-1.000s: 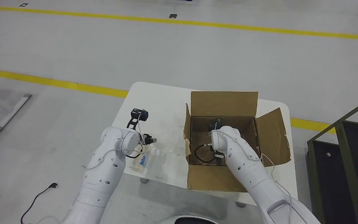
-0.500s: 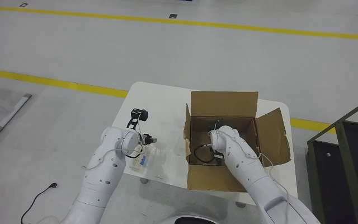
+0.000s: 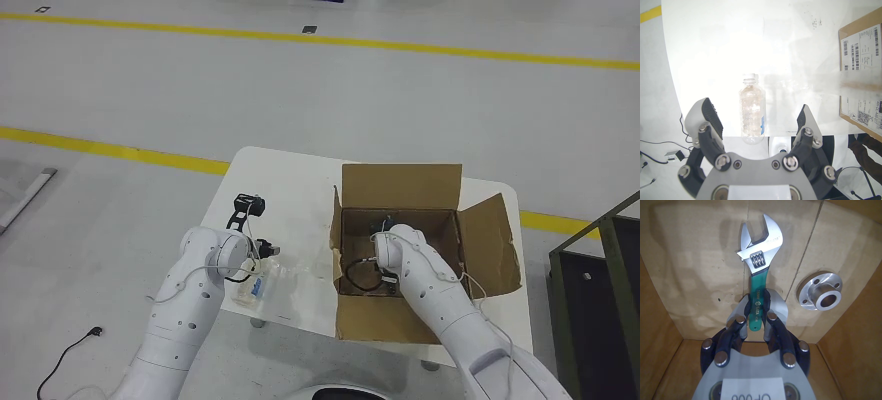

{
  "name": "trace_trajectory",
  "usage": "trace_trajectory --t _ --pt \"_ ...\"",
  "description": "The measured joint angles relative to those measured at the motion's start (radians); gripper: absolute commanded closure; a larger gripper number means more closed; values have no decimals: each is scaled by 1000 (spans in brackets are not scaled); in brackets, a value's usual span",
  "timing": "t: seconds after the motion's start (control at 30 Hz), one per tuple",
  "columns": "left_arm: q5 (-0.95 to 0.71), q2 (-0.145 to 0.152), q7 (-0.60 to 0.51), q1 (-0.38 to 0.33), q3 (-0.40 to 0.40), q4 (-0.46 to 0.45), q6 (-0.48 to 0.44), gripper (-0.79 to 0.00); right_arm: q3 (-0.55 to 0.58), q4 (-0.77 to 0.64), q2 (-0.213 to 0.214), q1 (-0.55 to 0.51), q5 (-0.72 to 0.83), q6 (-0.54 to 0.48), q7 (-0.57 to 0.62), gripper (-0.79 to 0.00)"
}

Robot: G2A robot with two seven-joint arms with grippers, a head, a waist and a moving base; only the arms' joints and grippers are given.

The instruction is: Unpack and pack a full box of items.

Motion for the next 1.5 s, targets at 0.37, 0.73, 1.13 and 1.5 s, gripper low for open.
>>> trace_trajectory --t 0.37,0.73,1.13,1.5 --pt "0 0 0 0 0 0 0 -785 44 -128 17 -24 -30 10 31 0" --pt "0 0 0 0 0 0 0 -785 198 -505 72 -149 -73 -12 140 0" --pt "0 0 0 0 0 0 0 -785 355 -835 108 -288 -64 -54 200 0" --pt "0 0 0 0 0 0 0 -785 363 -845 113 -307 -81 -70 213 0"
